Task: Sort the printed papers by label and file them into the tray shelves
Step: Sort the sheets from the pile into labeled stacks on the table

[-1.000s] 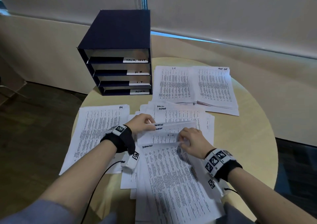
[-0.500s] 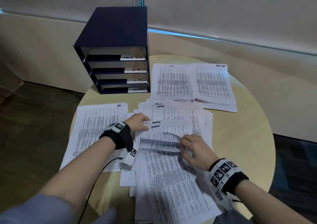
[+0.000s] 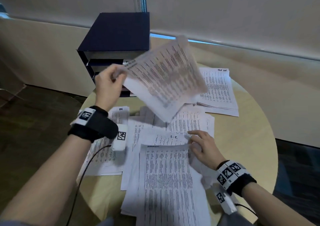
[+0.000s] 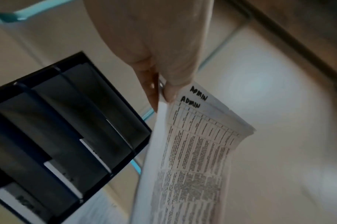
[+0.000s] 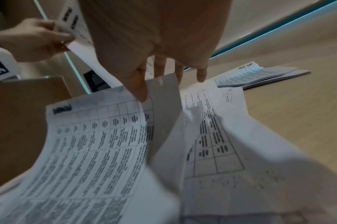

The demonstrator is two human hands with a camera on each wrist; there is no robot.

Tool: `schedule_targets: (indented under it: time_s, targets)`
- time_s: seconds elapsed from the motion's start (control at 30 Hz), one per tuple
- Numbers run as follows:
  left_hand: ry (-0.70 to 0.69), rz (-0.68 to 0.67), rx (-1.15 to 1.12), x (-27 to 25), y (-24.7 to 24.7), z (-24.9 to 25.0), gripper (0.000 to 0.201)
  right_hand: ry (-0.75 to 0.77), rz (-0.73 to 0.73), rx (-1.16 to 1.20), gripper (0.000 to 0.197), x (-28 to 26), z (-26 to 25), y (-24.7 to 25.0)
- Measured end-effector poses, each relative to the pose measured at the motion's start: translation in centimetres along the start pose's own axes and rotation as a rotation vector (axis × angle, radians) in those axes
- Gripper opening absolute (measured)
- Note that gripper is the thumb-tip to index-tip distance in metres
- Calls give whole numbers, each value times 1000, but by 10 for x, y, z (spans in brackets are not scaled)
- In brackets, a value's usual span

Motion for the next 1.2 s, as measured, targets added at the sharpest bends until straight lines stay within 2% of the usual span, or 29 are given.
schedule_targets:
  time_s: [0.1,0.17,0.27,0.37,0.47,0.6,0.73,0.83,0.9,0.97,1.07,1.2]
  targets:
    - [173,-36,-176,11,4,-19,15,-82,73,206,19,0,-10,31]
    - [279,-182,-200,5,-9,-29,16,-88,173,270,22,1,-18,58]
    - [406,-494,-133,-21,-40,-49,21,-60,273,268,18,4,-24,86]
    - [522,-798,-75,-57,-75,-63,42,-47,243,206,20,15,-23,86]
    - [548,-953,81,-87,-101,-75,65,9,139,44,14,27,-27,63]
    - [617,-1035,49,-107,-117,-93,75,55,-42,-124,39,37,-27,20]
    - [608,-1027,31,-110,-118,-98,75,34,-81,-163,32,43,-23,3]
    - [574,-1026,34,-112,-117,-96,64,23,-55,-160,28,45,-23,1]
    - [495,-1009,68,-112,-118,-93,50,33,-32,-173,15,46,-24,1]
    - [380,-973,89,-114,-119,-83,48,33,-30,-168,7,44,-23,-2]
    - [178,-972,155,-120,-119,-68,59,14,-65,-131,7,38,-19,-6]
    - [82,-1013,233,-125,-121,-55,45,-11,-85,-64,9,31,-18,-7]
Point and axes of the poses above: each hand's wrist, its own x-axis towards the middle knuckle, its own y-axis out of the back of the hand, z = x × y, the point moved 6 cm from there along x, towards the middle knuckle, and after that the axes turned 1 degree about -y, right-handed, at the moved point
